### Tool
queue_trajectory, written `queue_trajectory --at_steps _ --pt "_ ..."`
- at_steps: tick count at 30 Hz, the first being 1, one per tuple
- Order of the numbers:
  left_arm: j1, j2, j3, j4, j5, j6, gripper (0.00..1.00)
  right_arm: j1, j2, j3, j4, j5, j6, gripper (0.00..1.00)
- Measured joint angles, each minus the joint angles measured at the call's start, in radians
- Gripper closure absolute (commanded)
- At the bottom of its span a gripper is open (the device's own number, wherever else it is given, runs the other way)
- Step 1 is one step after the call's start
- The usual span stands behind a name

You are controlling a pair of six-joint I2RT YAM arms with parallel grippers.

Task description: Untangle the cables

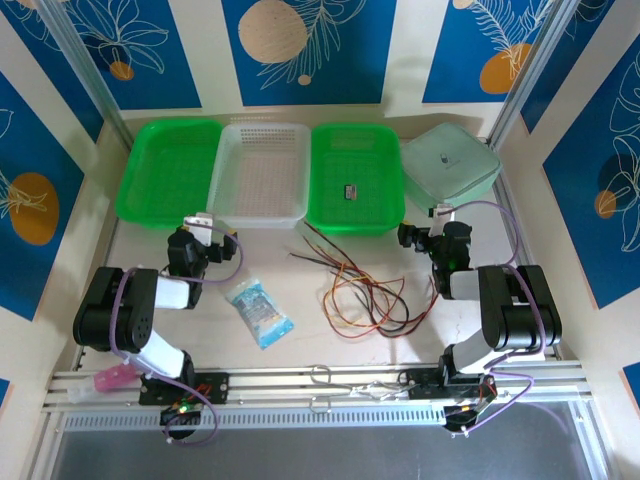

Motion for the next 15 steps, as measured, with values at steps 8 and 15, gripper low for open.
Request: queue_trajectory --at_steps 8,15 --pt "0.000 -0.002 0.000 -0.001 -0.002 0.000 0.01 0.000 -0.015 0.000 -0.017 0.013 0.006 0.01" --pt "0.000 -0.180 0.005 -0.136 -0.014 0.000 0.01 0.001 -0.280 0.000 -0.166 0.069 0.038 0.01"
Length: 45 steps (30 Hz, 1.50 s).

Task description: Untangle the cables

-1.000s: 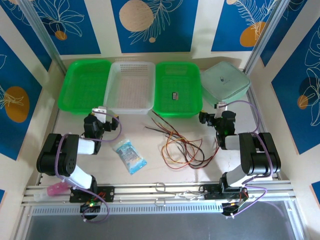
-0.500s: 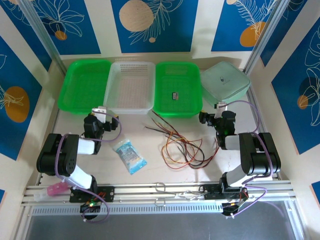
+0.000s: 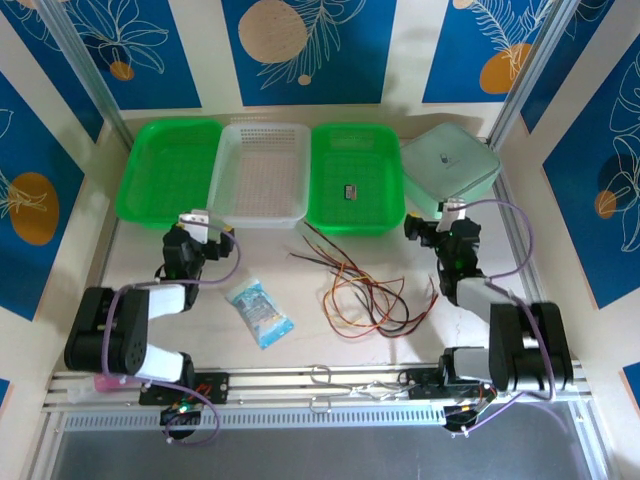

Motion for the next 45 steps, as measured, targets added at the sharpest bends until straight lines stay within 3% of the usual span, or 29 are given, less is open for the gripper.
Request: queue_trajectory --at_steps 4,9,15,20,25,30,37,45 --pt "-0.015 -0.116 0.018 -0.060 -0.034 0.004 0.01 0.006 -0.140 0.034 -0.181 0.085 0.101 0.01" --pt "-0.126 -0.183 0.121 -0.250 -0.180 0.017 0.01 0.054 -0.194 0.219 -0.568 0.146 0.302 0.00" --pt "-0.291 -0.227 0.254 -0.484 -0.291 0.024 0.01 0.325 -0.238 0.359 -0.938 0.185 0.393 0.07" --pt "-0.374 -0.245 0.287 -0.644 -0.340 -0.033 0.01 0.501 -0.227 0.415 -1.137 0.078 0.384 0.14" --pt "-0.421 -0.246 0.280 -0.725 -0.349 -0.122 0.01 0.623 -0.194 0.378 -1.163 -0.079 0.294 0.29" --pt "-0.454 -0.245 0.285 -0.806 -0.338 -0.226 0.00 0.731 -0.119 0.325 -1.138 -0.136 0.224 0.39" --pt "-0.478 -0.255 0.286 -0.864 -0.274 -0.347 0.04 0.789 0.061 0.314 -1.053 -0.144 0.213 0.53" --pt "-0.483 -0.342 0.277 -0.933 -0.242 -0.399 0.09 0.848 0.269 0.341 -0.973 -0.137 0.225 0.63"
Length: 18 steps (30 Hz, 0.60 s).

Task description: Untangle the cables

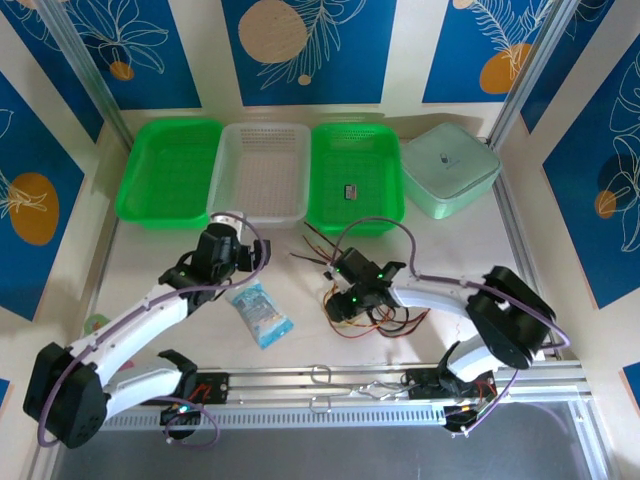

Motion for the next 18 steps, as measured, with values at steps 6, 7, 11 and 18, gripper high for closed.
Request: queue_trajectory --at_steps 6,7,11,18 --pt "0.000 -0.069 -0.061 -0.002 -0.002 -0.026 0.14 0.016 0.076 0.079 -0.076 0.055 0.018 0.71" --pt "0.000 -0.069 -0.066 -0.004 -0.004 -0.029 0.14 0.018 0.078 0.082 -0.081 0.062 0.019 0.74" --pt "0.000 -0.069 -0.070 -0.008 -0.005 -0.041 0.18 0.020 0.077 0.082 -0.087 0.089 0.028 0.89" --pt "0.000 -0.046 -0.035 -0.027 0.037 -0.084 0.20 0.018 -0.031 0.029 -0.035 0.120 0.007 0.95"
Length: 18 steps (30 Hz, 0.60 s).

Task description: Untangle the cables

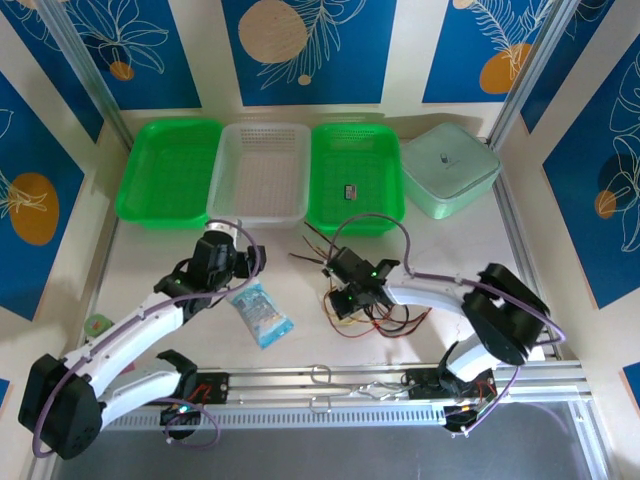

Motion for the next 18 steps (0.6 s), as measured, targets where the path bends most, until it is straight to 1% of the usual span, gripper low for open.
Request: queue_trajectory --at_steps 5,7,10,14,18 --pt "0.000 0.033 0.097 -0.003 0.047 -0.026 0.24 -0.037 -0.261 -0.051 0.058 0.002 -0.027 0.95" --pt "0.000 0.058 0.158 0.004 0.071 -0.022 0.24 -0.061 -0.373 -0.071 0.101 -0.005 -0.047 0.95" --pt "0.000 0.089 0.228 0.034 0.122 -0.012 0.23 -0.115 -0.492 -0.088 0.151 -0.047 -0.065 0.97" --pt "0.000 0.124 0.289 0.077 0.220 -0.017 0.22 -0.193 -0.557 -0.089 0.216 -0.114 -0.073 0.98" --pt "0.000 0.179 0.362 0.100 0.345 -0.043 0.23 -0.223 -0.557 -0.063 0.262 -0.165 -0.079 0.98"
